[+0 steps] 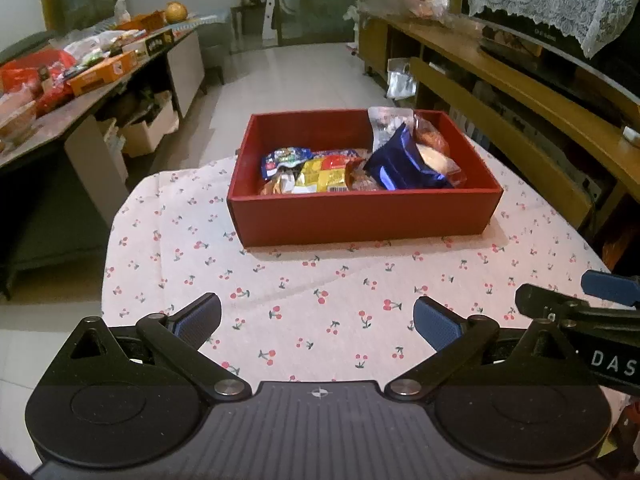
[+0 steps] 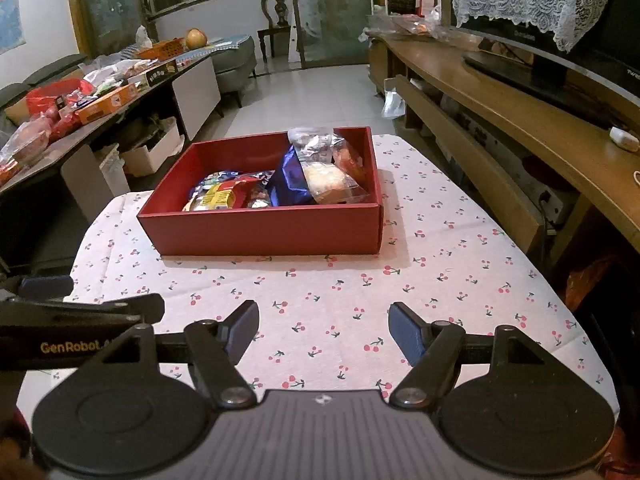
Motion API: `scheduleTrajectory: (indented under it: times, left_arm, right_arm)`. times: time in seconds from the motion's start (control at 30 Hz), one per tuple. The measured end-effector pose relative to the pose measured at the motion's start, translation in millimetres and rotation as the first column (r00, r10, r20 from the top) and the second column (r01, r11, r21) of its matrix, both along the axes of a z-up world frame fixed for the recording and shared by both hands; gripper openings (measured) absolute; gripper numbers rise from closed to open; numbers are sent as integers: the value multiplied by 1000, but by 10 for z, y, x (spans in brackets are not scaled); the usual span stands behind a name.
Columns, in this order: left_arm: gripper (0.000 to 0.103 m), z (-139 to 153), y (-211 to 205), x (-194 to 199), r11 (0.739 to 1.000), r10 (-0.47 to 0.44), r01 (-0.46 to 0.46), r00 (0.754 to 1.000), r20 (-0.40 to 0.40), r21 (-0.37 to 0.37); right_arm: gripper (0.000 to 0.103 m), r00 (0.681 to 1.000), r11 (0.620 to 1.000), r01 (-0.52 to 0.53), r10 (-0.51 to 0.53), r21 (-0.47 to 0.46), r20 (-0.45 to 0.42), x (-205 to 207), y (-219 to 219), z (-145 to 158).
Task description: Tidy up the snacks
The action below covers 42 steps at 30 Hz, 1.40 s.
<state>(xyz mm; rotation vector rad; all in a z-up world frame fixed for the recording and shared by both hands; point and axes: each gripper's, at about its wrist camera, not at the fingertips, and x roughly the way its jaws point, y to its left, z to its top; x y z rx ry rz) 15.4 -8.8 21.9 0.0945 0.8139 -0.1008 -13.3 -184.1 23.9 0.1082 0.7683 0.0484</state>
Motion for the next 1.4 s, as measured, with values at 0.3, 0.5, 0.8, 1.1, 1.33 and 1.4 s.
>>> scheduleTrajectory:
  times: [0.3,0.5,0.8,1.1,1.33,1.4]
  left_arm:
    - [103,21,-21,-6,1000,-8,8,1000,13,1]
    - [103,28,-12,-19,1000,-1,1,1000,17,-5]
    - [102,33,-46,-13,1000,21,-21,1000,-6,15]
    - [102,14,-54,-18,999,1,-1,1000,-2,36]
    - [103,17,-50,-16,1000,0,0,1000,3,30]
    - [103,13,-57,-15,999,4,-4,1000,2,35]
  right_arm:
    - [77,1000,1000,7,-7,1,0,-2,-5,3]
    - [77,1000,1000,6,-6,6,5,1,-13,1]
    - [77,1000,1000,8,-8,-2,3,7,-12,-2]
    - [77,1000,1000,3,-3,-8,-8,12,-5,-28]
    - [77,1000,1000,3,-3,-5,-12,10,-13,-34]
    - [77,1000,1000,3,-3,-6,-15,13,-9,-37]
